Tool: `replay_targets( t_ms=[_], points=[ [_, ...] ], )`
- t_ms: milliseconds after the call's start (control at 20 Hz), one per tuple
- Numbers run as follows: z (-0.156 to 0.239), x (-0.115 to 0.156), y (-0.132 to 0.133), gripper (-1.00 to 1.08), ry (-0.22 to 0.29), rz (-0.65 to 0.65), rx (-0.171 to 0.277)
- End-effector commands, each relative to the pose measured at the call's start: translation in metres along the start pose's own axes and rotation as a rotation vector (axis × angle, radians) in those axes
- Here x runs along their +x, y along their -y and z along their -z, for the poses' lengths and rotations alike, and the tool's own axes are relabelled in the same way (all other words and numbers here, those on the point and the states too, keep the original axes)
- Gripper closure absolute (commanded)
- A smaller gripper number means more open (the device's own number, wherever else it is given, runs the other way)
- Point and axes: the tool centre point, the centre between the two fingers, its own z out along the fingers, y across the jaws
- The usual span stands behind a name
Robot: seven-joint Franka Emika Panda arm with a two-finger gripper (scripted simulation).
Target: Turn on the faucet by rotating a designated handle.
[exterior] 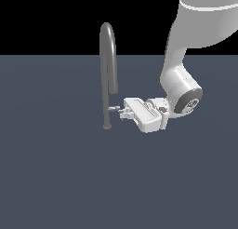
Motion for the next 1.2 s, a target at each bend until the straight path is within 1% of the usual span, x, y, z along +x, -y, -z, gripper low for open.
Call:
replay_targets(
  t_ms=[0,400,450,500,1150],
  points=[
    [0.000,0.015,0.001,1.08,-0.003,-0.013,0.006],
    [0.000,0.047,0.005,1.08,-0.002,-0.033,0.011],
    [0.000,0.047,0.005,1.08,-0.002,-0.033,0.011],
    [0.000,0.019,0.015,1.08,0.002,0.009,-0.003],
    [0.001,0.057,0.030,1.08,-0.001,-0.026,0.008]
  ],
)
